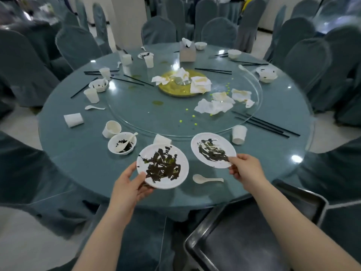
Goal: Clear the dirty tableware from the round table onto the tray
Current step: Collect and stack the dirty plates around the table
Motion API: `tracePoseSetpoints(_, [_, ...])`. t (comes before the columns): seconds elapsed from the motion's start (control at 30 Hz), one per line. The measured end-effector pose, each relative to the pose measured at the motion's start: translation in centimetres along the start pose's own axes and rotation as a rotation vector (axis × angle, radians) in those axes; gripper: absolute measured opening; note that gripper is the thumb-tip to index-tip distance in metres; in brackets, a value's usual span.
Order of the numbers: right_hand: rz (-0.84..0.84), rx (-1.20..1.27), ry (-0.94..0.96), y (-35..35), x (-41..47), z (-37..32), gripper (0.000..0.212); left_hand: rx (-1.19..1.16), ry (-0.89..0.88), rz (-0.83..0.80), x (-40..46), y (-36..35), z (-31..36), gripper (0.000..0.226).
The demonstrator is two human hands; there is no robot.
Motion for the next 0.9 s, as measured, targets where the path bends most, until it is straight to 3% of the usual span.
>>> tracePoseSetpoints(0.27, [-0.034, 0.001, 0.129, 1.1, -14.8, -0.2, 0.004, 0.037, -0.046, -0.194, -8.9, -1.1, -1.9, 0.035])
tracePoseSetpoints(0.47, [0.064, 0.033, 0.277, 4.9, -21.9, -1.8, 0.005, -0.004, -0.138, -0.376, -15.3, -5.4, 0.0, 0.031])
tracePoseSetpoints(0.57, [0.038, 0.105, 0.297, 7.1, -24.2, -2.6, 0.019, -0.011, -0.174, -0.459, -17.7, -8.4, 1.3, 0.031])
tracePoseSetpoints(0.77, [0.102, 0.141, 0.384, 15.9, -28.3, -5.1, 0.033, 0.020, -0.195, -0.646, -22.7, -16.8, 1.6, 0.025])
tracePoseSetpoints(0.9, [0.215, 0.171, 0.406, 25.5, -30.3, -5.5, 0.026, 0.065, -0.211, -0.754, -26.8, -25.1, 0.5, 0.031])
Point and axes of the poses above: each hand's wrist, its own x-axis towards the middle knuckle, its own y-axis out of the back of the hand, z = x × y, the point moved 9 cm from there along x, towards the middle knuckle, and after that the axes turned 10 degrees about x, right-handed, at the moved point
